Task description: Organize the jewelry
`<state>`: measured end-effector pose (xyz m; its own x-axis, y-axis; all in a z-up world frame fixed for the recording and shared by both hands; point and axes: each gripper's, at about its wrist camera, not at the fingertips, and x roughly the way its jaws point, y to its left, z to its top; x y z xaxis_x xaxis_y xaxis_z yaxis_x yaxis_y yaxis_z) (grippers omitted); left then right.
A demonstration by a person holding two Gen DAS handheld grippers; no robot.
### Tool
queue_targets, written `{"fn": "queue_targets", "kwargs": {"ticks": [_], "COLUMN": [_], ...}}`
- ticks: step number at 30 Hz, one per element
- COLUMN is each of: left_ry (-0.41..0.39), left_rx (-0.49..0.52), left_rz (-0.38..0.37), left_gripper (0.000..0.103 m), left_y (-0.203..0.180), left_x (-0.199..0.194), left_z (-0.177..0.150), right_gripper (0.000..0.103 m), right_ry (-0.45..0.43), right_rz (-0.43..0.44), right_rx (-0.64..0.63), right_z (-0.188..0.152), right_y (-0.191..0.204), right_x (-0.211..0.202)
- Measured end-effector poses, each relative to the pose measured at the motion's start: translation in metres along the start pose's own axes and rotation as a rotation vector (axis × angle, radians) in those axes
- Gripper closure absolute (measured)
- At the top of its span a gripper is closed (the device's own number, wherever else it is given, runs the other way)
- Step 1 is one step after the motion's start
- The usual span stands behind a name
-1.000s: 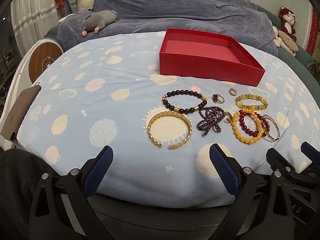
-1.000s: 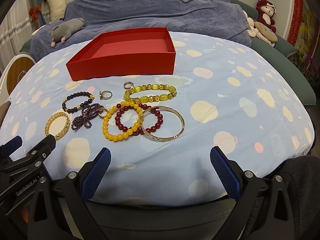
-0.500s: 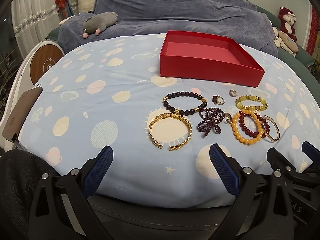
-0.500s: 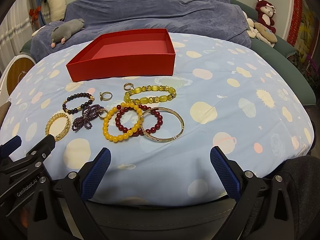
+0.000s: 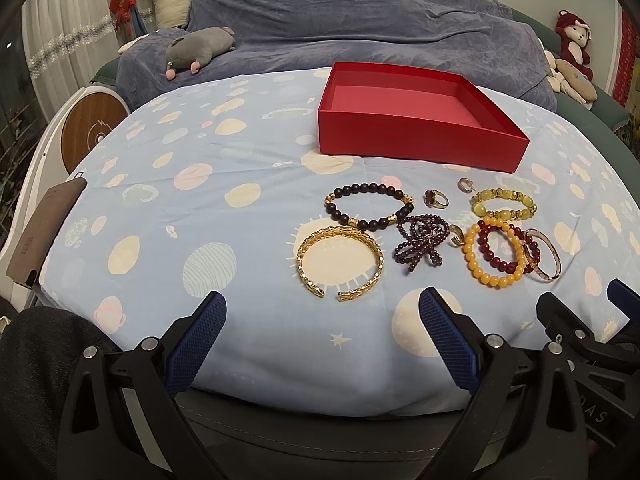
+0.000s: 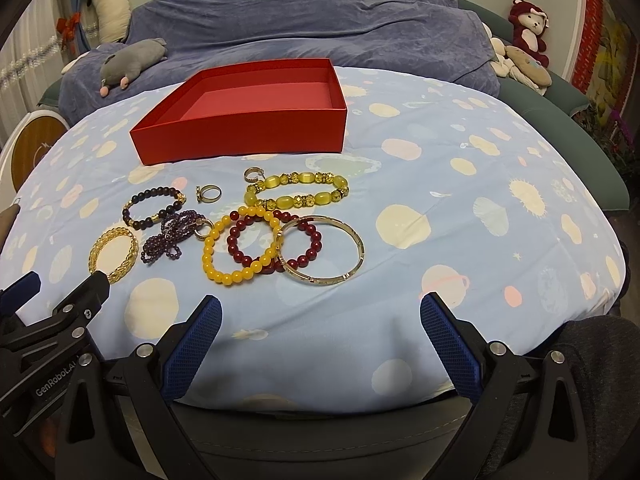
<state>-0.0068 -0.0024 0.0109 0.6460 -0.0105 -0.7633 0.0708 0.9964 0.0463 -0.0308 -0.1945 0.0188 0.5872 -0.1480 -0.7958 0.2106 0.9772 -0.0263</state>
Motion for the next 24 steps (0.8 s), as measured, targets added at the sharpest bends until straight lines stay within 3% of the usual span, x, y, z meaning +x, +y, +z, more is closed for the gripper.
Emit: {"fn": "queue_targets", "kwargs": {"ticks": [24], "left_ry": [0.006], "left_rx": [0.001], "left_rz": [0.007], "left_gripper": [0.010], "left_y": [-0.0015], "left_x": [0.0024], "left_z": [-0.0020], "right_gripper": [0.007], "right_ry": [0.006], "right_rz": [-0.003], "right_rx": [-0.006], "right_z": [-0.0030], "right_y": [-0.0014], "right_x": [0.0035]}}
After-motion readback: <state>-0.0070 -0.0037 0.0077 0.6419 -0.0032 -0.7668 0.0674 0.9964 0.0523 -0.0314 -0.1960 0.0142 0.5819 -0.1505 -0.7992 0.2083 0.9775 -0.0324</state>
